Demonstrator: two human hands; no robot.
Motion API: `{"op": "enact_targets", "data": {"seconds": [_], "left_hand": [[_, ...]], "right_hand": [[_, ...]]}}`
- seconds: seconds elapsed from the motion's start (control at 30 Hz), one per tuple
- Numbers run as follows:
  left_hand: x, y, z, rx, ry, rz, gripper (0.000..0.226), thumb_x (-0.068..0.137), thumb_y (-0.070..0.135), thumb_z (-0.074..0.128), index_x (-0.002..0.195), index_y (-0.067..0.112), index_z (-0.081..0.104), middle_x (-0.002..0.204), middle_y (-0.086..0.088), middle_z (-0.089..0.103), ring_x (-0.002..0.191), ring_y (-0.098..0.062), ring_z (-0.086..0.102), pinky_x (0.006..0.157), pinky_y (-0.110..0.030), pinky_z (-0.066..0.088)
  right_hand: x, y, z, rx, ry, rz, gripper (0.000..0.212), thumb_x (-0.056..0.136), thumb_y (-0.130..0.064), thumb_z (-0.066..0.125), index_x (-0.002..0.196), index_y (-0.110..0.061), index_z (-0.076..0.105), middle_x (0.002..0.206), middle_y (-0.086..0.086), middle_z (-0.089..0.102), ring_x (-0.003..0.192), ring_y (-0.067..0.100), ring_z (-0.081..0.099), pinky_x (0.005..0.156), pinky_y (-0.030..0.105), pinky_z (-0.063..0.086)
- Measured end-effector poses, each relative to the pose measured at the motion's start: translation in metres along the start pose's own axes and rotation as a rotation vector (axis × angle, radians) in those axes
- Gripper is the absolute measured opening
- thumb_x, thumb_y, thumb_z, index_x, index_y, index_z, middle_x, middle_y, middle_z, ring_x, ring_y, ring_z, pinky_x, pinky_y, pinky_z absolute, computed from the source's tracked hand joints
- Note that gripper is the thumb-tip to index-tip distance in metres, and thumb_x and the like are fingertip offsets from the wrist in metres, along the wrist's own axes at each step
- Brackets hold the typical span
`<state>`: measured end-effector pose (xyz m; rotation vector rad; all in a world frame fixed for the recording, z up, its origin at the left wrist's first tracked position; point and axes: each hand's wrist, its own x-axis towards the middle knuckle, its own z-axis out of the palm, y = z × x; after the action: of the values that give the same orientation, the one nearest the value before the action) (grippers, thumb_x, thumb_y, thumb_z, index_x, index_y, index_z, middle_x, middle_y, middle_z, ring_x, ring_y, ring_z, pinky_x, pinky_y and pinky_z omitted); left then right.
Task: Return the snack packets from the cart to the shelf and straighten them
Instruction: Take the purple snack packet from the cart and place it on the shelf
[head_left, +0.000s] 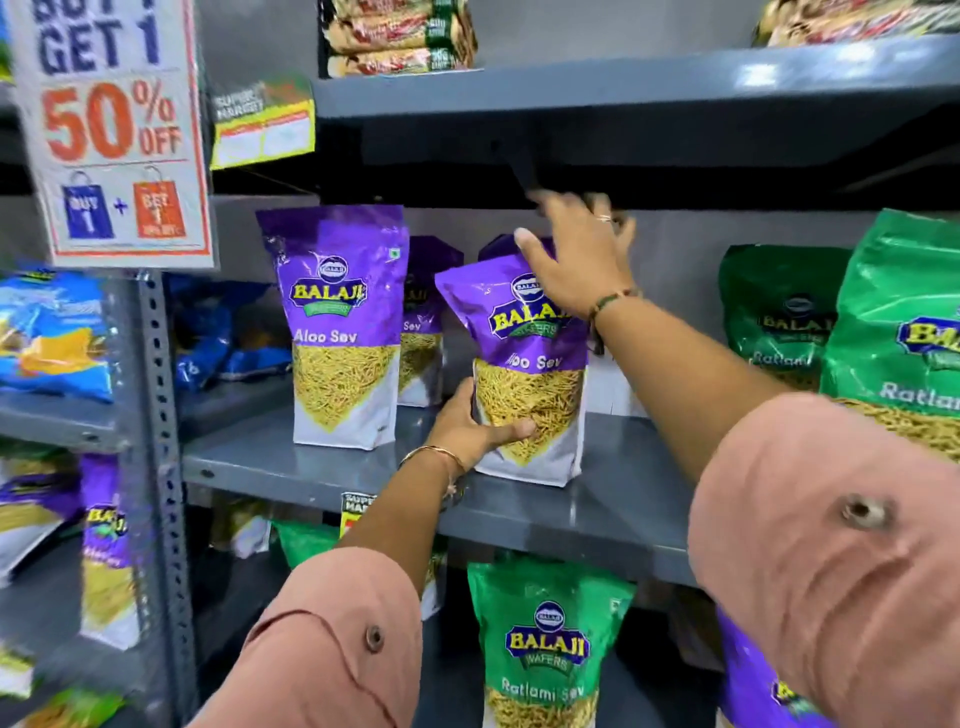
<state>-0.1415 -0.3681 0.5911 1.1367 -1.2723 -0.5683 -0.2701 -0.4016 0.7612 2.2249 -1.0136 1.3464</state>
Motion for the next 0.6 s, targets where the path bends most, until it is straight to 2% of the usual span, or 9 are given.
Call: {"op": "enact_targets", "data": {"seconds": [0.1, 0.17, 0.27, 0.33, 0.43, 0.5, 0.6], "left_hand": [[-0.002, -0.002, -0.002, -0.01, -0.013, -0.015, 0.065, 0.064, 0.012, 0.083, 0.12, 0.015, 0.051, 0.101, 0.007, 0.066, 0.088, 0.0, 0.06, 0.062, 0.002, 0.046], [-0.003, -0.004, -0.003, -0.008, -0.013, -0.022, 0.066, 0.063, 0.015, 0.084, 0.12, 0.015, 0.051, 0.103, 0.007, 0.066, 0.09, 0.001, 0.059, 0.06, 0.002, 0.046], [-0.002, -0.005, -0.002, -0.014, -0.013, -0.042, 0.068, 0.06, 0.02, 0.086, 0.118, 0.018, 0.051, 0.105, 0.007, 0.066, 0.094, -0.003, 0.061, 0.062, -0.002, 0.048], [-0.001, -0.005, 0.001, -0.008, -0.017, -0.042, 0.063, 0.062, 0.018, 0.085, 0.114, 0.019, 0.051, 0.1, 0.009, 0.066, 0.09, -0.001, 0.06, 0.06, -0.001, 0.047], [-0.001, -0.005, 0.003, -0.014, -0.02, -0.037, 0.06, 0.063, 0.018, 0.084, 0.113, 0.021, 0.051, 0.101, 0.008, 0.066, 0.091, -0.003, 0.061, 0.063, -0.005, 0.048], [-0.002, -0.006, 0.002, -0.015, -0.028, -0.048, 0.059, 0.064, 0.018, 0.084, 0.113, 0.021, 0.05, 0.103, 0.008, 0.065, 0.097, -0.01, 0.062, 0.075, -0.013, 0.047], [-0.006, -0.007, -0.003, -0.032, -0.014, -0.068, 0.061, 0.065, 0.009, 0.081, 0.115, 0.016, 0.047, 0.109, 0.002, 0.062, 0.106, -0.018, 0.059, 0.091, -0.028, 0.047]], "right_hand": [[0.03, -0.006, 0.014, -0.209, -0.445, 0.02, 0.044, 0.09, -0.05, 0.037, 0.117, -0.021, 0.057, 0.133, 0.007, 0.055, 0.135, 0.03, 0.035, 0.115, 0.058, 0.012], [0.038, -0.004, 0.023, -0.193, -0.515, 0.066, 0.04, 0.088, -0.049, 0.044, 0.106, -0.018, 0.062, 0.125, 0.009, 0.059, 0.128, 0.031, 0.043, 0.113, 0.059, 0.017], [0.043, 0.007, 0.021, -0.182, -0.304, 0.165, 0.04, 0.084, -0.049, 0.053, 0.109, -0.02, 0.064, 0.12, 0.008, 0.064, 0.12, 0.03, 0.051, 0.11, 0.059, 0.017], [0.036, 0.016, 0.017, -0.174, -0.181, 0.235, 0.041, 0.081, -0.052, 0.056, 0.108, -0.023, 0.065, 0.117, 0.008, 0.066, 0.118, 0.03, 0.054, 0.109, 0.059, 0.016], [0.016, 0.02, 0.012, -0.093, -0.019, 0.304, 0.042, 0.081, -0.054, 0.056, 0.112, -0.028, 0.062, 0.128, 0.008, 0.059, 0.129, 0.029, 0.042, 0.108, 0.056, 0.017], [-0.002, 0.019, 0.01, 0.072, 0.158, 0.369, 0.057, 0.079, -0.056, 0.056, 0.128, -0.028, 0.048, 0.145, 0.007, 0.04, 0.137, 0.031, 0.028, 0.108, 0.056, 0.017], [-0.041, 0.024, 0.012, 0.486, 0.354, 0.45, 0.091, 0.07, -0.058, 0.067, 0.143, -0.021, 0.026, 0.151, 0.009, 0.028, 0.138, 0.031, 0.026, 0.111, 0.05, 0.019]]}}
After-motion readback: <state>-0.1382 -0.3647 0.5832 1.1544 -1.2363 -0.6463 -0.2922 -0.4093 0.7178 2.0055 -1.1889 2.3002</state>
